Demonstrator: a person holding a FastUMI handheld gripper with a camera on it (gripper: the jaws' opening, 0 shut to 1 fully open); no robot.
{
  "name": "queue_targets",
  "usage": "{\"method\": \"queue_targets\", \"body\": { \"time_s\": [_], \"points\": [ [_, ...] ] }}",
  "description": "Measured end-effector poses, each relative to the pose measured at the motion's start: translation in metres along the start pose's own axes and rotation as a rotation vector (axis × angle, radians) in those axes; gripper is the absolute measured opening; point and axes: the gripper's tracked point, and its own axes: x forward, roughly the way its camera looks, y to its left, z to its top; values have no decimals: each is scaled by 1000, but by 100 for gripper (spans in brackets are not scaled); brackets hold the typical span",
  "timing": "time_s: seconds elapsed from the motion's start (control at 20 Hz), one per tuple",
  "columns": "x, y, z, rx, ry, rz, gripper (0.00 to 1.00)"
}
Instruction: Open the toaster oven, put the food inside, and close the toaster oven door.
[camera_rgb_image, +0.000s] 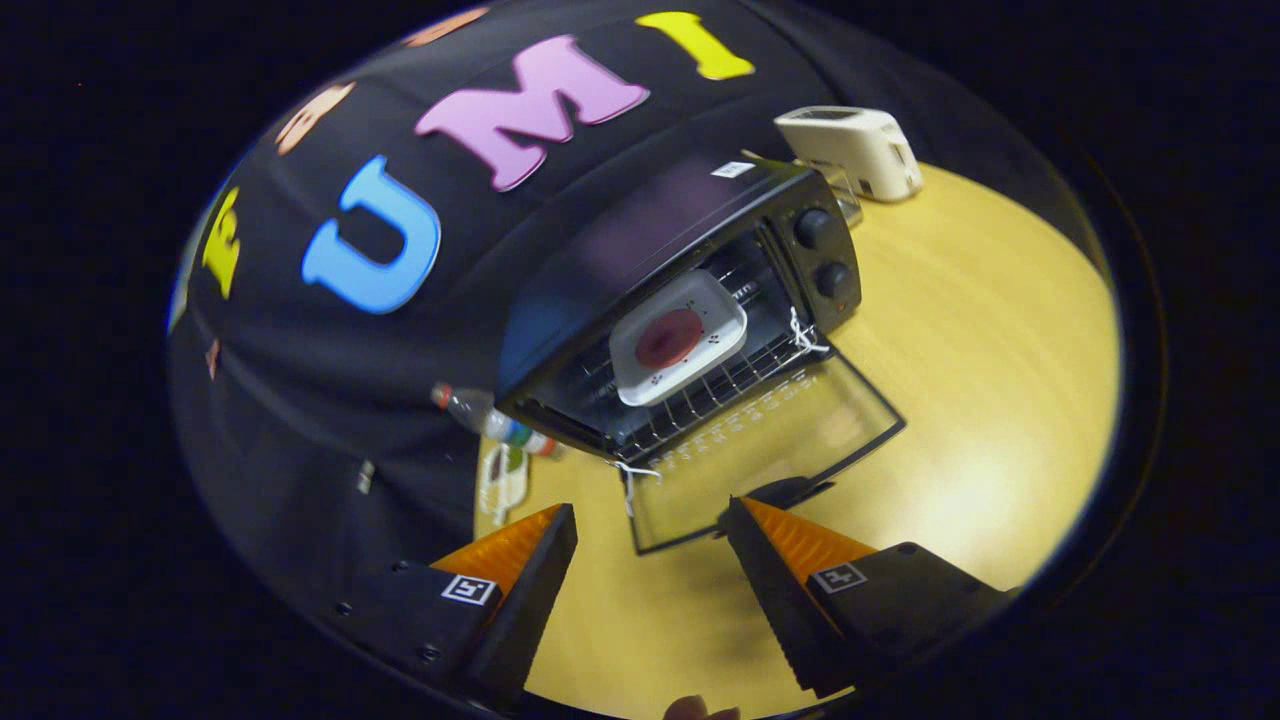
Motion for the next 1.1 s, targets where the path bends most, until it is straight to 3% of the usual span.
{"method": "queue_targets", "body": {
  "time_s": [0.1, 0.35, 0.75, 1.1],
  "points": [
    [-3, -10, -22, -141, 44, -54, 98],
    [22, -37, -60, -294, 149, -150, 99],
    [76, -68, -79, -373, 198, -235, 99],
    [102, -81, -79, -348, 207, -282, 100]
  ]
}}
